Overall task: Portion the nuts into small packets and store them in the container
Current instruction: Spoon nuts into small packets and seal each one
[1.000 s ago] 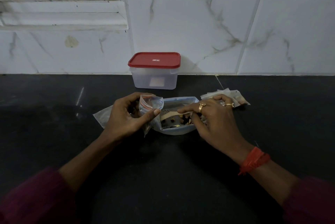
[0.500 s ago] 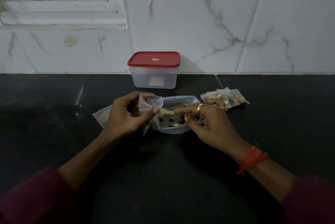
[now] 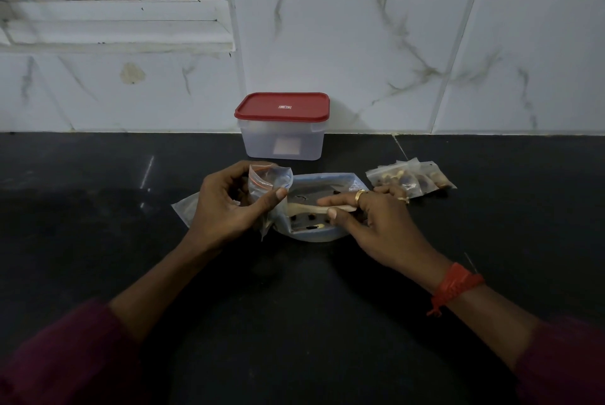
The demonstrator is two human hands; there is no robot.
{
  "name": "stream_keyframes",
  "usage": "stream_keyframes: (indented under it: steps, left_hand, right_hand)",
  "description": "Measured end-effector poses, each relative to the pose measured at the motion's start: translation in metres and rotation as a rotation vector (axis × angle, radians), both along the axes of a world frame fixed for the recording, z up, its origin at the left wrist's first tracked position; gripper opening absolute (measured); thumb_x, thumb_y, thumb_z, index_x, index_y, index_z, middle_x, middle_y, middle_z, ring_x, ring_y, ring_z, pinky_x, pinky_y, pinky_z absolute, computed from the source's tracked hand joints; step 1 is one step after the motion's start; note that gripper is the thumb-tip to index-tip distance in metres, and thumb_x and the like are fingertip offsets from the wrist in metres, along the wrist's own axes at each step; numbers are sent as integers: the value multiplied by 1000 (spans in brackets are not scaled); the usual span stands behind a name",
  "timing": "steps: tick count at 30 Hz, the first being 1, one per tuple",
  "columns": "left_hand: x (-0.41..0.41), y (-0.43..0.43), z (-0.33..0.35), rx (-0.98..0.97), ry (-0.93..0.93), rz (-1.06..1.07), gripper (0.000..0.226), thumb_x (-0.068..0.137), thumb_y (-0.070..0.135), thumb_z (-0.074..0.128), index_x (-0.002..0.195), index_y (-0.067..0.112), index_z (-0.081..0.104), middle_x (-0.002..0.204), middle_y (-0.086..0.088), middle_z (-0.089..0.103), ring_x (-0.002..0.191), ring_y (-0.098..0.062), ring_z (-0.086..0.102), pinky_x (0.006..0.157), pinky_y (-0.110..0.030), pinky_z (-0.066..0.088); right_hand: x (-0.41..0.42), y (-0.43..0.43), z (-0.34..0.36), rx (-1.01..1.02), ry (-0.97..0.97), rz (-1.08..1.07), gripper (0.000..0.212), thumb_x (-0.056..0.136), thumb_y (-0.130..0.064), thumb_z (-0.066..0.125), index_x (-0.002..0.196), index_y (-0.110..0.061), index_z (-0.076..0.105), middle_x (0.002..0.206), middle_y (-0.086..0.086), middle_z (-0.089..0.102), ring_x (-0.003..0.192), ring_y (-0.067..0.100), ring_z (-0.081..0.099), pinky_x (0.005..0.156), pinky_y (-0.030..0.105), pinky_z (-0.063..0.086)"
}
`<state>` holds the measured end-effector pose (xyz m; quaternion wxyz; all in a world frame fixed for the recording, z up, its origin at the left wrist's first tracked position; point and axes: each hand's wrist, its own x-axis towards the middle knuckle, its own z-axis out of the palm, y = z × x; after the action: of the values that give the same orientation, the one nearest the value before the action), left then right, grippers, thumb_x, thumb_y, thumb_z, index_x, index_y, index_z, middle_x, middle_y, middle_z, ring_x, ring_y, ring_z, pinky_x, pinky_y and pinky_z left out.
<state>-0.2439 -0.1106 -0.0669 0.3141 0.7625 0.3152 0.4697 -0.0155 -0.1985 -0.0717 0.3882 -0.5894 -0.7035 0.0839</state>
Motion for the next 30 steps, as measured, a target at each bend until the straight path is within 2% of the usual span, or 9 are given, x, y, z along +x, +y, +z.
stream_keyframes:
  steps: [3, 6, 10, 12, 16, 19, 22, 27, 30]
  left_hand:
    - [1, 0, -1, 3, -9, 1, 43, 78, 41, 78, 113, 18, 69, 101, 7, 74, 94, -13, 71, 75, -27, 60]
    - [1, 1, -1, 7, -12, 8, 40, 79, 39, 76, 113, 19, 69, 101, 8, 74, 93, -12, 71, 74, -26, 60]
    - [-1, 3, -1, 17, -2, 11, 46, 78, 46, 76, 114, 19, 69, 102, 8, 74, 94, -13, 72, 74, -28, 60]
    - [-1, 2, -1, 8, 1, 10, 47, 78, 47, 78, 115, 19, 69, 103, 8, 74, 95, -12, 71, 75, -29, 61]
    - [0, 1, 0, -22, 16, -4, 47, 78, 47, 78, 115, 20, 69, 103, 9, 74, 95, -12, 71, 76, -31, 61]
    - [-1, 0, 1, -56, 25, -36, 48, 76, 49, 77, 114, 23, 68, 105, 11, 74, 96, -10, 71, 77, -30, 61]
    - [-1, 0, 0, -76, 44, -36, 45, 77, 43, 81, 115, 23, 68, 104, 10, 74, 96, -9, 71, 77, -31, 62]
    - [1, -2, 1, -79, 49, -61, 42, 76, 36, 75, 115, 22, 67, 103, 12, 74, 96, -7, 71, 80, -25, 60]
    - [0, -2, 1, -71, 50, -62, 44, 76, 35, 76, 117, 20, 68, 103, 8, 74, 96, -8, 71, 80, -24, 59]
  right_hand:
    - [2, -3, 7, 115, -61, -93, 21, 90, -40, 57, 104, -41, 73, 57, -23, 59, 70, -6, 58, 104, 44, 32]
    - [5, -5, 10, 158, -6, -117, 17, 92, -31, 64, 104, -38, 73, 57, -23, 59, 72, -4, 59, 100, 46, 38]
    - [-1, -3, 4, 48, 14, 2, 19, 93, -42, 59, 107, -44, 70, 67, -15, 68, 71, -2, 61, 99, 48, 42]
    - [-2, -2, 1, 50, -87, -5, 17, 95, -37, 61, 108, -40, 71, 62, -21, 62, 68, -8, 55, 103, 41, 34]
    - [7, -1, 6, 187, -230, -83, 17, 97, -33, 58, 107, -35, 72, 59, -33, 45, 68, -17, 47, 93, 32, 28]
    - [11, -1, 9, 178, -173, -88, 19, 100, -32, 57, 114, -35, 68, 67, -30, 52, 74, -12, 52, 93, 31, 28]
    - [8, 0, 5, 158, -209, -71, 20, 101, -33, 56, 116, -34, 68, 74, -26, 58, 77, -7, 53, 98, 34, 29]
    - [13, 2, 5, 164, -270, -69, 20, 101, -37, 53, 112, -34, 70, 70, -29, 53, 75, -12, 48, 98, 34, 29]
    - [18, -1, 8, 212, -246, -137, 37, 100, -47, 40, 109, -29, 72, 66, -18, 60, 72, 2, 58, 97, 38, 35]
